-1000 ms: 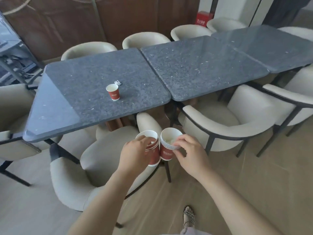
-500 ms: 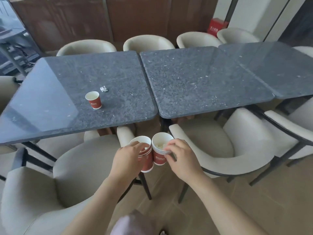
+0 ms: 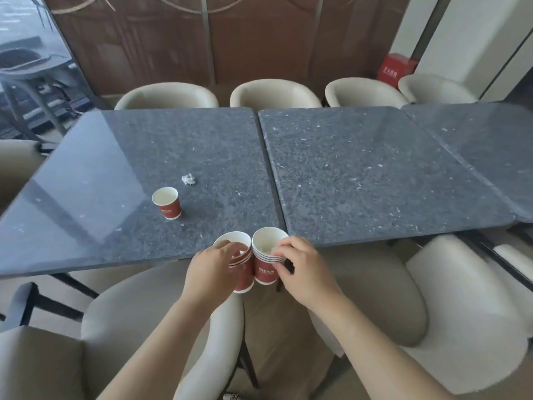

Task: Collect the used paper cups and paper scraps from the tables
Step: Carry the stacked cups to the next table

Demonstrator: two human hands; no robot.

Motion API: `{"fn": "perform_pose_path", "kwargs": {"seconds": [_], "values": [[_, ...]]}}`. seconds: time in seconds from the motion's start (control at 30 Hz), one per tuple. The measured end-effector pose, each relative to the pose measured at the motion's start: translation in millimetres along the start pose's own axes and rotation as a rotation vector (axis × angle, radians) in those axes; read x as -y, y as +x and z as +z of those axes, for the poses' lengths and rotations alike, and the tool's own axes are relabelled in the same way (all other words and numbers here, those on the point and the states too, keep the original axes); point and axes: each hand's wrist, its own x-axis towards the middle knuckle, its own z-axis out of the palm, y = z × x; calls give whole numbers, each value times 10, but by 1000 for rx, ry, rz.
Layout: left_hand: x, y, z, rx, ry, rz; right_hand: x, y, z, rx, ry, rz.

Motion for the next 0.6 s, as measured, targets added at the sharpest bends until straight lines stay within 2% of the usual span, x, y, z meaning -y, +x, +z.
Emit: {"fn": "perform_pose_path", "kwargs": {"seconds": [0.2, 0.6], "values": [[244, 284, -144, -22, 12, -57, 52, 490, 222, 36, 37, -47], [884, 358, -361, -107, 50, -339, 361, 1264, 903, 230, 113, -268]]}}
